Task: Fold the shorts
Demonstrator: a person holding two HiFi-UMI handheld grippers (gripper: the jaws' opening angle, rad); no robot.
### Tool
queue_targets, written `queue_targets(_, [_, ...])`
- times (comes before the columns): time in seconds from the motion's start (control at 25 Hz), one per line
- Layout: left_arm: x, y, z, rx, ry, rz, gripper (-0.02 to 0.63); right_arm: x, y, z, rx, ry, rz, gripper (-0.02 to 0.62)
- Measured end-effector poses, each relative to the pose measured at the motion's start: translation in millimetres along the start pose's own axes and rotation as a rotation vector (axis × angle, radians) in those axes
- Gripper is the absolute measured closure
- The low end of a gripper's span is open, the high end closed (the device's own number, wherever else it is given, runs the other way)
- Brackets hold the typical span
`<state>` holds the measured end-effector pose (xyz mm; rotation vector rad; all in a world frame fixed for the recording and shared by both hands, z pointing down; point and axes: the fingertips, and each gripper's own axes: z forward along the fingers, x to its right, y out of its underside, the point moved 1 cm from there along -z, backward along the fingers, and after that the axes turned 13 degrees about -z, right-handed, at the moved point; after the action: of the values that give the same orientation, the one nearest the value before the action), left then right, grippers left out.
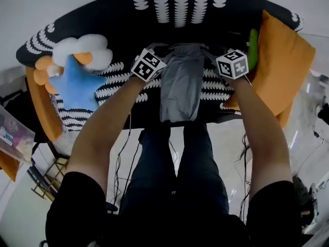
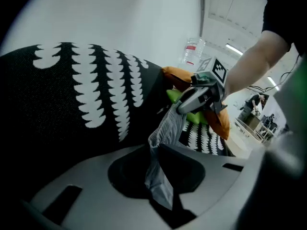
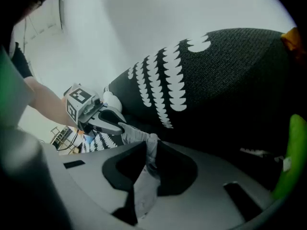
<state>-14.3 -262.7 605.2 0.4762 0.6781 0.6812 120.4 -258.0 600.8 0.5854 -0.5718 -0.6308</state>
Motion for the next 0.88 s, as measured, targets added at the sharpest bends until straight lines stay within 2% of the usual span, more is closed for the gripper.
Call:
queue_targets(0.32, [41,41,-25,-0.052,0.078,0.104,0.529,-57,37,-21,0.014,0.043,0.049,0.538])
queue_targets(0.6, [65,104,-33,-0.105,0.086,0.185,0.531,-104,85,-16,-0.006,-0.011,0.011,0.537])
queue_targets(0.88, [98,151,-40,-0.115,0.07,0.181,0.531,-136,123,-20,-0.014,-0.024,0.003,0.537])
